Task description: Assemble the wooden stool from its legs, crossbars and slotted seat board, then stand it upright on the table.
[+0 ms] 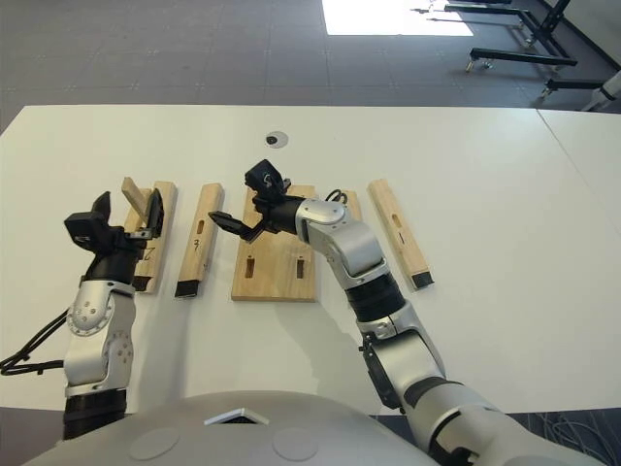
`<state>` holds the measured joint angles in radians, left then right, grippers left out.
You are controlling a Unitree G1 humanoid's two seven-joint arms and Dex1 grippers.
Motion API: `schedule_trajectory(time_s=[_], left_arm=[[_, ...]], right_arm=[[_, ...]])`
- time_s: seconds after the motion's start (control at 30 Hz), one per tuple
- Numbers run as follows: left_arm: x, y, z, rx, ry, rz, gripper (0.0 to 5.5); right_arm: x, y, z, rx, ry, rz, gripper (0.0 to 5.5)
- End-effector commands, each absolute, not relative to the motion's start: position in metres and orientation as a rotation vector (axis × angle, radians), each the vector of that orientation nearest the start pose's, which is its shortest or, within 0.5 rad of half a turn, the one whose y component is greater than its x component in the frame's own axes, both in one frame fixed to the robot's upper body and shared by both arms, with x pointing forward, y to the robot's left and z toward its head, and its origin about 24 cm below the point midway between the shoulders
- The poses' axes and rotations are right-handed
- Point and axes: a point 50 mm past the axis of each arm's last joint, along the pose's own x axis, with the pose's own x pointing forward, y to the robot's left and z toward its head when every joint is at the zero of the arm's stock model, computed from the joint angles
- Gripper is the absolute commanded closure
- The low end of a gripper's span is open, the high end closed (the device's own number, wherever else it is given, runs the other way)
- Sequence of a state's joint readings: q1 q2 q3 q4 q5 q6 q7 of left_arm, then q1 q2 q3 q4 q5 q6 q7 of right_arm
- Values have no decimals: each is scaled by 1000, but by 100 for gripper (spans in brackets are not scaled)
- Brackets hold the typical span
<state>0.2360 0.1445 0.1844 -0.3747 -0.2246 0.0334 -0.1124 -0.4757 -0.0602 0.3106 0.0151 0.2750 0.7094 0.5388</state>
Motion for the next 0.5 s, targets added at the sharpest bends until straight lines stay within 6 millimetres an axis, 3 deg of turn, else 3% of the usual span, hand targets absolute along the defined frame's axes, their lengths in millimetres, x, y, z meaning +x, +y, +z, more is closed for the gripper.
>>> schedule_trajectory(time_s=[0.03,0.2,0.33,0.5], left_arm=[[188,222,112,57,-155,91,102],[202,216,175,112,-239,56,102],[228,224,204,100,-221,122,102],[268,239,223,68,-110,250,102]], right_arm=[[286,-29,96,62,323,996,10],[286,-32,96,84,312,940,10],[285,-32,96,104,301,907,10],[283,-30,96,147,282,848,10]])
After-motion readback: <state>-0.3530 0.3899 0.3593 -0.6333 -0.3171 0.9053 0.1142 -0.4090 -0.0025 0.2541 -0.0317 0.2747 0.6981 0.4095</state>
